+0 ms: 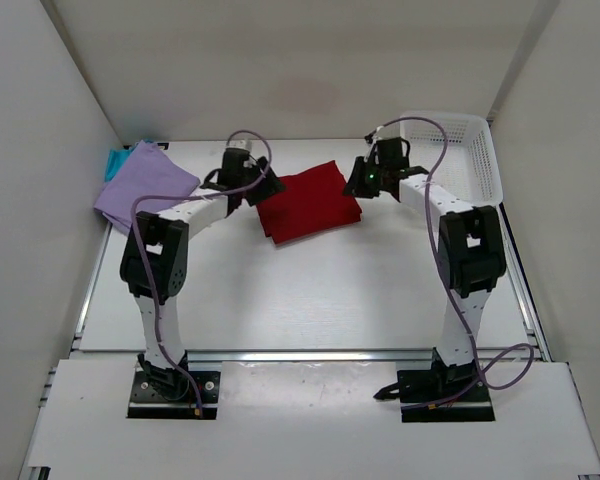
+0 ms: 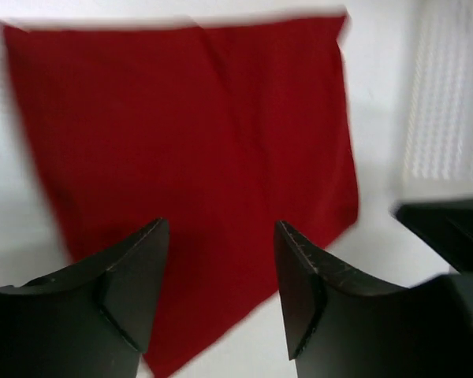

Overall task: Fold and stack the t-shirts
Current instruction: Fold the long partially folded tshirt into a neat square, then put the neatly folded tshirt into the corner of the board with the left arm

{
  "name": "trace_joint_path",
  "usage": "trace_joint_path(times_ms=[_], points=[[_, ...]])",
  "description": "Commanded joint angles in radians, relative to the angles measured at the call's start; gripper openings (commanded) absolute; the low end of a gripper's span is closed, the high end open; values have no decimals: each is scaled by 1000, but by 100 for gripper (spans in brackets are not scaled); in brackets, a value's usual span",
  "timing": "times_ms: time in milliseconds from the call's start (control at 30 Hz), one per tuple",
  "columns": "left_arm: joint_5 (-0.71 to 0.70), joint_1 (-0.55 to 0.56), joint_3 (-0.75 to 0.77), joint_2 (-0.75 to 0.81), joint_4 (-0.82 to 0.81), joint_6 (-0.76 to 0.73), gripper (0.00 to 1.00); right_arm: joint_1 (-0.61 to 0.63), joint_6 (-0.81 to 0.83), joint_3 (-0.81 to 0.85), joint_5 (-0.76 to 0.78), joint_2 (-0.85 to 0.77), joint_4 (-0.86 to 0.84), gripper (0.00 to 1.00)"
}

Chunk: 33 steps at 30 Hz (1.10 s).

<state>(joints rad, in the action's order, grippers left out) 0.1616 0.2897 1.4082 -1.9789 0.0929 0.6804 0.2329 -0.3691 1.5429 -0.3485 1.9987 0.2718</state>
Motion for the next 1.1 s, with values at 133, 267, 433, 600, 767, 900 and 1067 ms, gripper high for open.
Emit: trace_joint_path(times_ms=[133,267,433,600,767,900,1067], points=[[82,66,-147,-67,-113,41,60,0,4,-31,-32,115,-108,4],[130,36,-288,-23,-214,71,58,-12,9,-45,-32,149,-86,0],[179,17,-472,50,-337,137,58,-17,-42,-240,-35,55,-212,0],[158,28,-551,219,-366,139,72,-27,-53,-276,-69,5,-226,0],[90,-20,-604,356,-326,84,98,3,-54,-293,-40,-96,-256,29],[73,-59,-609,356,-276,36,99,23,-86,-332,-23,-162,-1236,46],[38,-69,-560,255,-217,10,92,63,-157,-484,37,-351,-381,51]])
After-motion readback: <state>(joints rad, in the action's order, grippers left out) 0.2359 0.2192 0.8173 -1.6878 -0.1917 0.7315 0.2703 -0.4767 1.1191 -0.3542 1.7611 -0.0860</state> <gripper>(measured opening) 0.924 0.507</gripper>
